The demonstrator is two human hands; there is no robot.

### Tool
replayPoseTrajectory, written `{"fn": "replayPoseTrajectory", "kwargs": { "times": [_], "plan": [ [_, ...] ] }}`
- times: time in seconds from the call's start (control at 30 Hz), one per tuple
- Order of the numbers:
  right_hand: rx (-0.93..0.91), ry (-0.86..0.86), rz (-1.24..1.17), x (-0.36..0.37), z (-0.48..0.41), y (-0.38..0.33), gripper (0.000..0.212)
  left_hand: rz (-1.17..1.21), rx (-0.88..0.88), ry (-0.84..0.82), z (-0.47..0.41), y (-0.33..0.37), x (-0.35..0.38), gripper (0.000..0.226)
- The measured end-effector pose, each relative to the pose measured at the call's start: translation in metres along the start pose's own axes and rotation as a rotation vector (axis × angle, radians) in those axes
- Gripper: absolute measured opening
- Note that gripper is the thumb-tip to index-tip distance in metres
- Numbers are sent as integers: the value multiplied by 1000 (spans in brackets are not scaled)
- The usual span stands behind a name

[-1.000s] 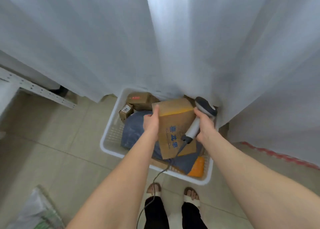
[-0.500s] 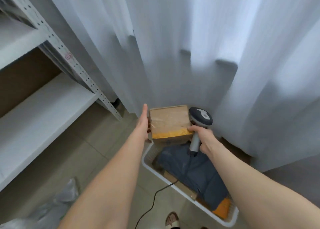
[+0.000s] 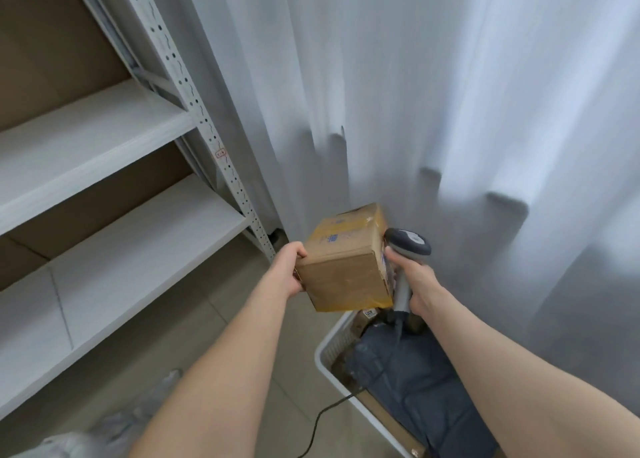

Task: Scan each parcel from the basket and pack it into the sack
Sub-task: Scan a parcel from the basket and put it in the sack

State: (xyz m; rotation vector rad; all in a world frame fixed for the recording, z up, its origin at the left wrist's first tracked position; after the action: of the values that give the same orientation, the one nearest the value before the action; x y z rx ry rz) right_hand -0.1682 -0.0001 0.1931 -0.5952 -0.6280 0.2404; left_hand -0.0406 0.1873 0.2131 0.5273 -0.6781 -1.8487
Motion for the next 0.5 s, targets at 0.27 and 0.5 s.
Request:
{"fn": "replayPoseTrajectory", "kwargs": {
  "times": [0.27,0.5],
  "plan": [
    [-10,-51,105,13,13,-27,42,-223,130,112,20,22,-4,37],
    [-92,-83,161,37,23,-49,46,-422,160,70,40,36,13,76]
  ]
}}
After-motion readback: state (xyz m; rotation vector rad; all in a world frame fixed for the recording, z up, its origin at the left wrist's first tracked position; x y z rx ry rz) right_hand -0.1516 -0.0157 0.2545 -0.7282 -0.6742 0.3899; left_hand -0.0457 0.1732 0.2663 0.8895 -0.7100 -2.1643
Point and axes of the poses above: each hand's wrist, its own z-axis away from the middle knuckle, its own x-axis out of the palm, y = z × x, the point moved 7 cm from there along -z, towards the middle knuckle, and after that the axes turned 14 degrees about -z, right-handed, at the moved point
